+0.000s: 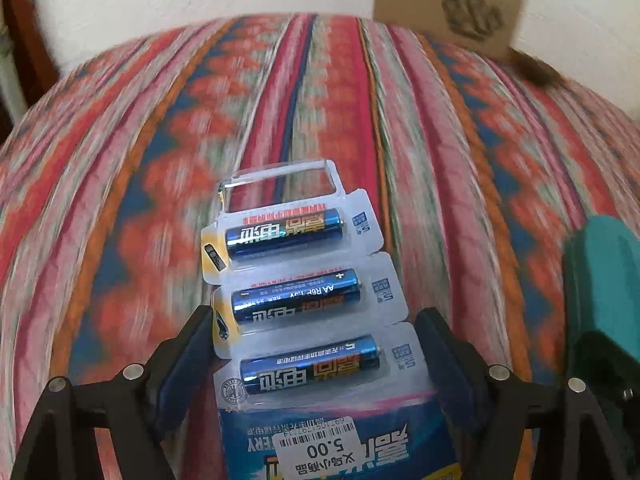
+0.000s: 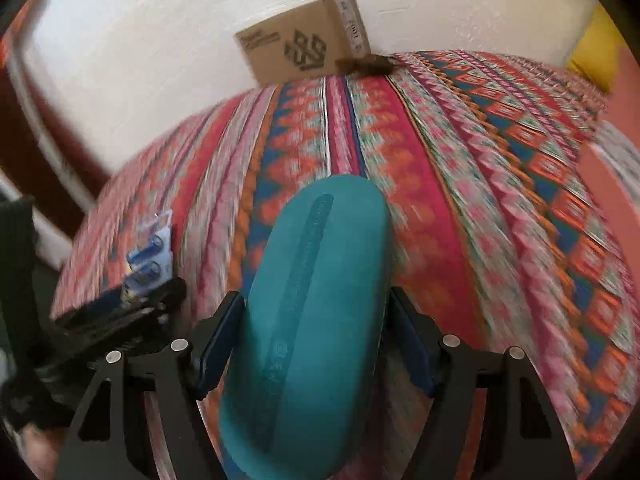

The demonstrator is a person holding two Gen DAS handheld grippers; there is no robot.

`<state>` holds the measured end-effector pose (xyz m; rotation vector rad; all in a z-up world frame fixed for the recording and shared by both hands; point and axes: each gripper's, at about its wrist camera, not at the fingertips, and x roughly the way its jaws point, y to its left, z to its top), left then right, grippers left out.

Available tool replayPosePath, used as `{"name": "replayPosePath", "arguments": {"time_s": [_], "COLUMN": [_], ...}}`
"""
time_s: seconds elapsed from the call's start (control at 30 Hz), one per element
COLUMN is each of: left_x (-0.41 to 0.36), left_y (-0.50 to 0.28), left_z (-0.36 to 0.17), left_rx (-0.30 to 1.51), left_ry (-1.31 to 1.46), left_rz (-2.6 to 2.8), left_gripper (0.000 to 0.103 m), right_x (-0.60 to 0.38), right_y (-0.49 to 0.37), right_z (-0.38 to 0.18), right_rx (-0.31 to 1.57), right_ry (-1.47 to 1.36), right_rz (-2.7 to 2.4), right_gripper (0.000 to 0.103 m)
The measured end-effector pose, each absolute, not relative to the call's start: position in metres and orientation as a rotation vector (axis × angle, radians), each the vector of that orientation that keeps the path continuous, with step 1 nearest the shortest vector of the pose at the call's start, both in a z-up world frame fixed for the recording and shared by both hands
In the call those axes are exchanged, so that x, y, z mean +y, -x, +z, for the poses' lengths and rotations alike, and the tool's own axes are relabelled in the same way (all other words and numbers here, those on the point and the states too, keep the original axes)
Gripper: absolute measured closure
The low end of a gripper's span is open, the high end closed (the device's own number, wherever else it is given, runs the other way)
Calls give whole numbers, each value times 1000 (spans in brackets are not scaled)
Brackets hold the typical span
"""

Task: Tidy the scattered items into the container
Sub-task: 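Grasp the blue AA battery card with the left gripper while the right gripper grasps the teal glasses case, then carry the battery card and glasses case into the pink box and open both grippers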

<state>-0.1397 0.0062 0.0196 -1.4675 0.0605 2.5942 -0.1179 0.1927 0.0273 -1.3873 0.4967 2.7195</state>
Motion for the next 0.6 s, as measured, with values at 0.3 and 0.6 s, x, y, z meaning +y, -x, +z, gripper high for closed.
{"name": "replayPosePath", "arguments": {"time_s": [0.3, 0.6], "left_x": [-10, 7], "left_y": [-34, -99], "left_z": [34, 90], "left_rx": [-70, 23], "left_ry": [1389, 1214], "left_rz": [2601, 2661], "left_gripper": [21, 21], "right_x": [199, 201], "right_y": [-39, -131], "right_z": [43, 97], "right_rx": [357, 341], "right_ry": [1455, 1293], "right_rz": [2781, 2910], "right_gripper": [28, 31]}}
